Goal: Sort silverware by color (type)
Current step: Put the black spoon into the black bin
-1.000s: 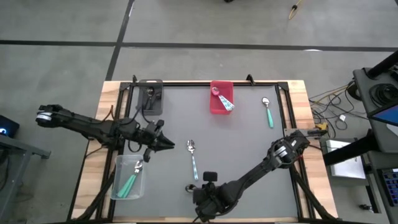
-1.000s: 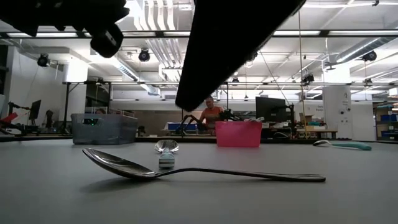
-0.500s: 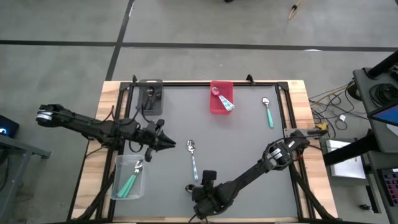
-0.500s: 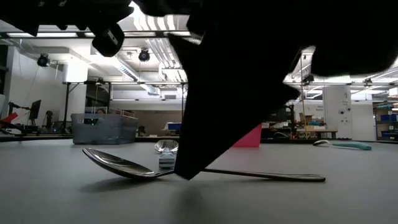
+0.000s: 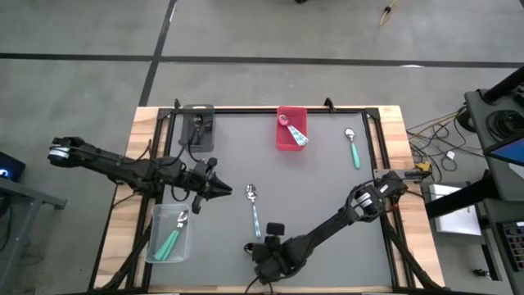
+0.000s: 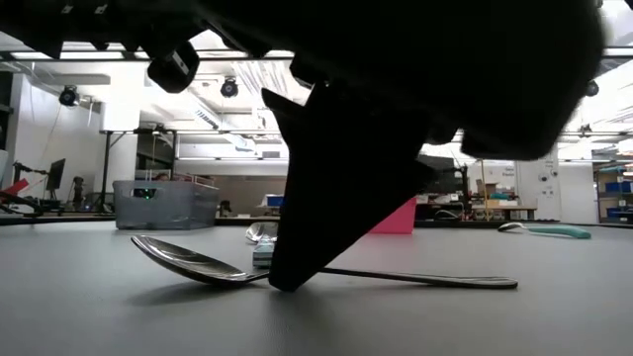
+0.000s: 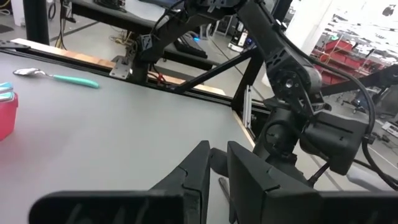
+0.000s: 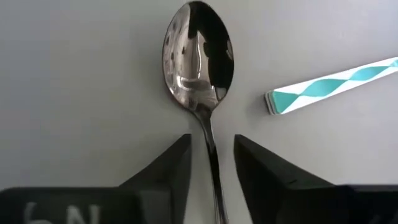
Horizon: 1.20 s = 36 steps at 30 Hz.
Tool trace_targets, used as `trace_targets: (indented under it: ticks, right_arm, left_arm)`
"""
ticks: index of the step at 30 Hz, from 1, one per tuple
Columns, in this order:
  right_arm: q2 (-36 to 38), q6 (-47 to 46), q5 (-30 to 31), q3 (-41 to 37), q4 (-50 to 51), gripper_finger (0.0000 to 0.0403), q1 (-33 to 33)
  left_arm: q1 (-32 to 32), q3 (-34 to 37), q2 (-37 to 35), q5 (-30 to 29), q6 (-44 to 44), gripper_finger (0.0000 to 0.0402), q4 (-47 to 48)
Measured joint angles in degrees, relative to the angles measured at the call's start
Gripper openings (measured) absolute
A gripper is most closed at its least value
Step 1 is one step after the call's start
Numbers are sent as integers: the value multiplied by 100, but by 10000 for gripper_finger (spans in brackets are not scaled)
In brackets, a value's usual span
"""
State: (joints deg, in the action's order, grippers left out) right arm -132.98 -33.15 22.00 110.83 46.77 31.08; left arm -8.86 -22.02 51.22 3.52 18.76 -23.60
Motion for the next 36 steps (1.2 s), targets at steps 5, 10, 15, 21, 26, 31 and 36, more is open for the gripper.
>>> trace_targets:
  ticks: [5, 10, 15, 21, 26, 31, 36]
  right_arm:
    - [19, 2, -298, -333, -431, 52, -76]
    - [12, 87, -346, -512, -696, 13, -84]
    - [102, 263, -178, -519, -714, 11, -54]
    - [435, 566, 544, -557, -525, 9, 67]
    - [912, 843, 1367, -569, -633, 9, 166]
    - [1113, 1220, 2205, -670, -581, 9, 219]
    - [1415, 1517, 3062, -765, -646, 9, 210]
  left_arm:
    - [0, 0, 17, -1, 0, 37, -6]
    - [0, 0, 18, -1, 0, 37, -4]
    - [0, 0, 18, -1, 0, 37, -68]
    - [0, 0, 26, -3, 0, 37, -85]
    - [0, 0, 26, -5, -1, 37, -87]
    - [4, -2, 24, -8, -197, 37, -146]
    - [24, -231, 20, -21, -810, 37, -184]
